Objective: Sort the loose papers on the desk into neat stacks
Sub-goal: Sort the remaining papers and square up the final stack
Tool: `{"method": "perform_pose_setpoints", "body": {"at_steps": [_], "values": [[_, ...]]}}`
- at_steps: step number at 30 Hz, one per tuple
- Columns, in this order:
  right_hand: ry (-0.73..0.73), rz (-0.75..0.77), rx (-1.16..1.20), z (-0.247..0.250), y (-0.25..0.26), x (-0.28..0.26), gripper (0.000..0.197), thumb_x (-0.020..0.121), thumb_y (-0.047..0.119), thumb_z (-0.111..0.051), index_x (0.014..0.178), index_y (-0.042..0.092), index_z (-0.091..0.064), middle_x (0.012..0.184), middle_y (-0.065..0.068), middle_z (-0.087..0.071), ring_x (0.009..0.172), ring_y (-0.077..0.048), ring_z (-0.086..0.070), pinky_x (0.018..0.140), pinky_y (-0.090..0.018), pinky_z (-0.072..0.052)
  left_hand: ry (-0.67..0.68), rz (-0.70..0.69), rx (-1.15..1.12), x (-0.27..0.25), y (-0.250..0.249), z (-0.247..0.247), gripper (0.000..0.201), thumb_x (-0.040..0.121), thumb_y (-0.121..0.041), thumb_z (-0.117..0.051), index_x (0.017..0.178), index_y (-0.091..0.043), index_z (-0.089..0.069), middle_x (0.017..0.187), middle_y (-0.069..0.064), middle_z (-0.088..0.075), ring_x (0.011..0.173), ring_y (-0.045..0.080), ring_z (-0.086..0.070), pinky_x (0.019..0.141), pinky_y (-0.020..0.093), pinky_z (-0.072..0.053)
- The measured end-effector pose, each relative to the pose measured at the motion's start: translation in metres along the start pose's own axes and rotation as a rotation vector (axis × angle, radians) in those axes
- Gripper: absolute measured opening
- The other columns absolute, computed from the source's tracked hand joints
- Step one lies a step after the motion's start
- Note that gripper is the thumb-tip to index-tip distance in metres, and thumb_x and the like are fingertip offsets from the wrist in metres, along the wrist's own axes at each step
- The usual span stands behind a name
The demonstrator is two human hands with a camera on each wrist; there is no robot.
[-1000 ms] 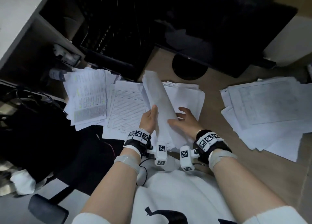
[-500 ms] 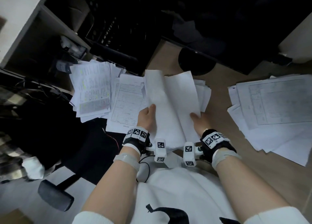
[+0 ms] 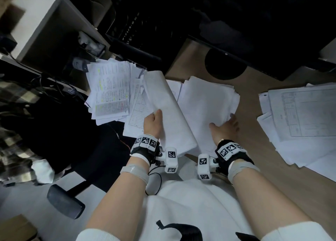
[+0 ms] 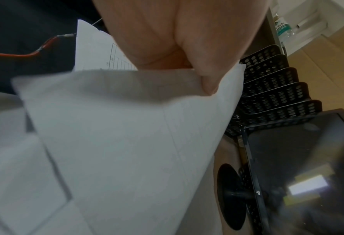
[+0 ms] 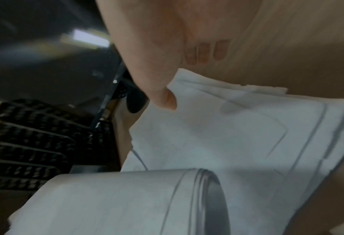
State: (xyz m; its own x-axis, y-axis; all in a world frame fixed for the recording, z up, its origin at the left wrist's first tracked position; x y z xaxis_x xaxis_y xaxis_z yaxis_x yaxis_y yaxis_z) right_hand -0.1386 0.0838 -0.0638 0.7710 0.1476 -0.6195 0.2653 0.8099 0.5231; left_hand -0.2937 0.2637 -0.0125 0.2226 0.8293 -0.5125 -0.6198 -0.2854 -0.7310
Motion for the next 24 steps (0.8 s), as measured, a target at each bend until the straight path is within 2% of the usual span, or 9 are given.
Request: {"method": "perform_pose_setpoints", "body": {"at_steps": [3,6,10,13,15,17,19,22,24], "values": [[0.307,0.190,0.229,-0.014,0.030,-0.013,0.064,0.083,0.030,-0.075,0.140,0.023,-0.046,0.136,0.000,-0.053,0.128,-0.022,-0.050,0.106,-0.041,-0.043,0.023,-0.021,-0.027,0.001,0.000,0.005,0.042,0.093,-0.024,-0.058,0.059,-0.018,-0.035,0.057,-0.002,-0.035,0.055,0.015,-0.034,0.058,0.029,-0.029],[0.547,0.312,0.258,-0.033,0.062,-0.038,0.060,0.082,0.029,-0.078,0.135,0.029,-0.052,0.127,0.006,-0.061,0.115,-0.015,-0.061,0.100,-0.038,-0.051,0.029,-0.058,-0.041,0.003,-0.001,0.014,0.038,0.091,-0.016,-0.067,0.057,-0.020,-0.049,0.049,-0.013,-0.049,0.046,0.001,-0.045,0.052,0.019,-0.037],[0.480,0.432,0.203,-0.054,0.082,-0.062,0.059,0.083,0.027,-0.070,0.137,0.038,-0.048,0.127,0.009,-0.063,0.114,-0.009,-0.061,0.100,-0.039,-0.052,0.033,-0.069,-0.174,0.011,0.000,0.036,0.012,0.083,-0.018,-0.078,0.075,-0.015,-0.070,0.069,-0.004,-0.070,0.060,0.006,-0.064,0.060,0.020,-0.049],[0.410,0.448,0.226,-0.067,0.094,-0.073,0.053,0.088,0.024,-0.064,0.138,0.035,-0.052,0.124,0.010,-0.066,0.112,-0.007,-0.062,0.101,-0.039,-0.051,0.067,-0.067,-0.266,0.021,0.002,0.053,0.020,0.087,-0.027,-0.076,0.073,-0.014,-0.069,0.069,-0.002,-0.071,0.062,0.010,-0.066,0.063,0.025,-0.052],[0.382,0.454,0.303,-0.075,0.105,-0.082,0.049,0.091,0.019,-0.061,0.138,0.031,-0.054,0.125,0.008,-0.066,0.113,-0.007,-0.062,0.104,-0.037,-0.049,0.112,-0.061,-0.263,0.026,-0.001,0.067,0.037,0.098,-0.039,-0.060,0.072,-0.014,-0.067,0.068,-0.002,-0.069,0.062,0.010,-0.064,0.061,0.022,-0.051],[0.352,0.441,0.385,-0.083,0.116,-0.091,0.047,0.096,0.013,-0.057,0.141,0.025,-0.052,0.126,0.008,-0.063,0.110,0.001,-0.062,0.100,-0.024,-0.050,0.175,-0.038,-0.318,0.032,-0.003,0.079,0.044,0.104,-0.040,-0.048,0.081,-0.008,-0.067,0.068,-0.004,-0.068,0.060,0.005,-0.063,0.054,0.016,-0.049],[0.315,0.464,0.396,-0.092,0.129,-0.101,0.044,0.099,0.009,-0.052,0.140,0.024,-0.053,0.122,0.013,-0.062,0.102,0.011,-0.061,0.090,-0.012,-0.048,0.246,-0.049,-0.380,0.036,-0.001,0.090,0.037,0.105,-0.029,-0.048,0.088,-0.002,-0.067,0.063,-0.007,-0.067,0.055,0.002,-0.060,0.054,0.015,-0.047],[0.337,0.541,0.246,-0.108,0.149,-0.116,0.045,0.099,0.019,-0.053,0.144,0.026,-0.050,0.139,0.013,-0.056,0.125,-0.001,-0.053,0.108,-0.023,-0.041,0.313,-0.109,-0.402,0.045,0.006,0.105,0.021,0.101,-0.014,-0.054,0.088,-0.007,-0.070,0.082,0.005,-0.072,0.078,0.015,-0.065,0.080,0.032,-0.054],[0.405,0.561,0.116,-0.118,0.160,-0.127,0.060,0.094,0.041,-0.061,0.150,0.030,-0.039,0.152,0.015,-0.041,0.137,-0.003,-0.041,0.115,-0.027,-0.031,0.329,-0.107,-0.402,0.052,0.011,0.115,0.015,0.098,-0.008,-0.057,0.099,-0.011,-0.071,0.103,0.015,-0.074,0.098,0.029,-0.069,0.095,0.045,-0.055]]}}
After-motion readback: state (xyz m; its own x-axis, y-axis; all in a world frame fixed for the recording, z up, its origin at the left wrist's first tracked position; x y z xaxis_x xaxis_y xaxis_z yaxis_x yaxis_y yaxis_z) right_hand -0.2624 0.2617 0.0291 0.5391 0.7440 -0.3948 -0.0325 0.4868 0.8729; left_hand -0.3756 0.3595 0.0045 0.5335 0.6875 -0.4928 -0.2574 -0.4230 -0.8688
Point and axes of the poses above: each hand's wrist, its own x-axis towards the middle knuckle, its own z-axis out of the back of the hand, y = z × x, the point moved 2 cm from there along x, towards the middle knuckle
